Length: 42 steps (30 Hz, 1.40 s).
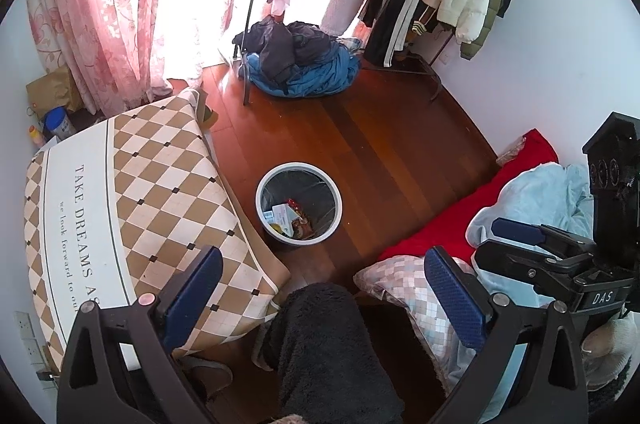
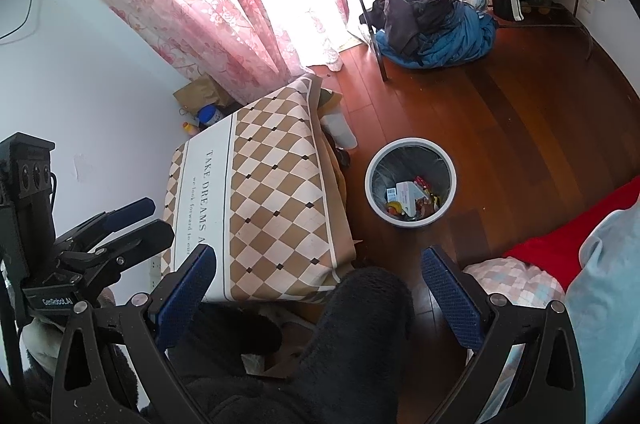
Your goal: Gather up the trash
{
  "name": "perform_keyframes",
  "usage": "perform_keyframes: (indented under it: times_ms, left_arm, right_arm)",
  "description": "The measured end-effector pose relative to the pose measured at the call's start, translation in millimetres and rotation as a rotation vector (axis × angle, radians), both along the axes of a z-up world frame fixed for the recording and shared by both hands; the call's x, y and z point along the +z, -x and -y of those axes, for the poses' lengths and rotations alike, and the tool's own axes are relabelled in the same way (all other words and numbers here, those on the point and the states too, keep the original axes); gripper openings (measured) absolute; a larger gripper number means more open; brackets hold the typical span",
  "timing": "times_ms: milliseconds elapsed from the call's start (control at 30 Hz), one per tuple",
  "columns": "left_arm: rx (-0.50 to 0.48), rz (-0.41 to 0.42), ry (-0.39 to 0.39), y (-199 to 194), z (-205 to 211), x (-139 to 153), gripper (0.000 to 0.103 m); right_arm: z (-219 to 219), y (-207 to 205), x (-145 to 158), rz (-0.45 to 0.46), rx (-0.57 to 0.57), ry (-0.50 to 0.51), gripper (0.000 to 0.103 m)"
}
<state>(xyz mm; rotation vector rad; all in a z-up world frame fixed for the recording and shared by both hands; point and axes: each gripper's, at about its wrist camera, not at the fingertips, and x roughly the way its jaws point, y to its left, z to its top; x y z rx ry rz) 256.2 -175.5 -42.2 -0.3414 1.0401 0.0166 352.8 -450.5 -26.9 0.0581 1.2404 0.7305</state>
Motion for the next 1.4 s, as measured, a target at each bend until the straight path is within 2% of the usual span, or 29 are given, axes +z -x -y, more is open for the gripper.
perform_keyframes:
  times_ms: [1400]
  left_arm:
    - [-0.023,-0.004,0.006,-1,-5,0,0.103]
  right_arm:
    - [-8,3,-2,-0.011,0.018,0.028,0.103]
